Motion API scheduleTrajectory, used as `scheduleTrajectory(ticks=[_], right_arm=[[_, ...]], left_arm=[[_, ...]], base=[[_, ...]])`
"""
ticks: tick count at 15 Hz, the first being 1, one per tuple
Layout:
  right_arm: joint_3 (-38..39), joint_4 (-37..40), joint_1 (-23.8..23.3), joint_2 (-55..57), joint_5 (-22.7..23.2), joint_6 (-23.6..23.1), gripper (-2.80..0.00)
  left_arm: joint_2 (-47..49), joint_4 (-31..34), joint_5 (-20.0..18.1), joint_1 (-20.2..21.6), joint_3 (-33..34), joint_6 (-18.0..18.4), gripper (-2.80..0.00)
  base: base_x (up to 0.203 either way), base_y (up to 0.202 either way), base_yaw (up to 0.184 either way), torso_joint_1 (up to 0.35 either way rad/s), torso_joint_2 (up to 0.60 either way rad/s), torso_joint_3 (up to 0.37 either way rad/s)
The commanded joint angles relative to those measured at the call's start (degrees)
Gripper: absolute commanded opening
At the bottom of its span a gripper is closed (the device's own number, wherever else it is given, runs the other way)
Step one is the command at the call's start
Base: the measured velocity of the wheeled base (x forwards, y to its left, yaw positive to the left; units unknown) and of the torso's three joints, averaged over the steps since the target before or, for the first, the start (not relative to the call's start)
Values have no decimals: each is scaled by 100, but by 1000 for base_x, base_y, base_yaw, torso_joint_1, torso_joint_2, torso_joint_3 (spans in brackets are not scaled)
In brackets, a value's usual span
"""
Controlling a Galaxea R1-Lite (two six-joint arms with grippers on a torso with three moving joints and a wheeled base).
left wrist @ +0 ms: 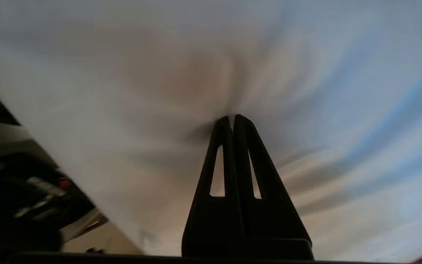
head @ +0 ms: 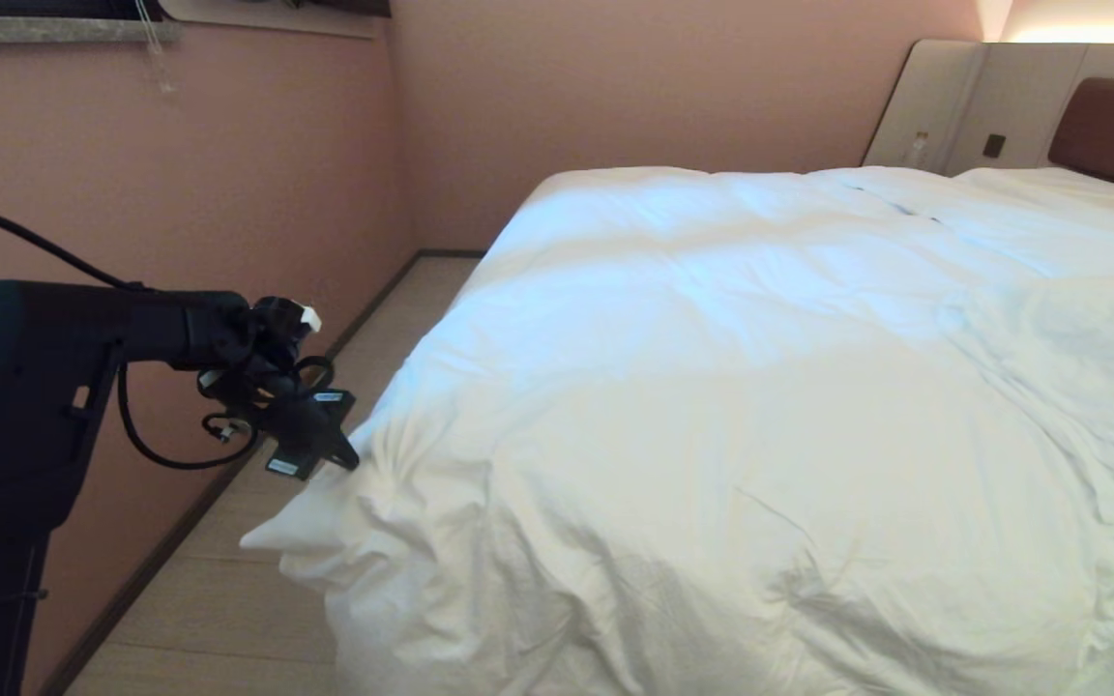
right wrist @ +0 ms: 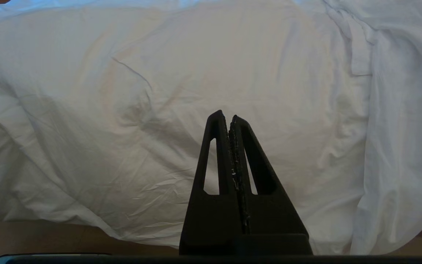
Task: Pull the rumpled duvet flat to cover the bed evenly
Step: Flatten the corners of the folded blanket
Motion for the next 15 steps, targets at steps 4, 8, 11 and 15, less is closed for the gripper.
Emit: scheduleTrajectory(ticks=[4, 8, 11, 15], right_arm=[[0, -4, 0, 0, 0, 0, -280], [0, -4, 0, 0, 0, 0, -280], [0, -4, 0, 0, 0, 0, -280], [0, -4, 0, 0, 0, 0, -280]], left_arm=[[166, 419, 474, -341, -5, 339, -280], [166, 414, 513, -688, 2, 356, -280], [182, 409, 510, -925, 0, 404, -280], [225, 438, 507, -1131, 62, 545, -280]], base=[[0, 0, 0, 0, 0, 0], [0, 0, 0, 0, 0, 0], [0, 0, 0, 0, 0, 0], [0, 0, 0, 0, 0, 0]])
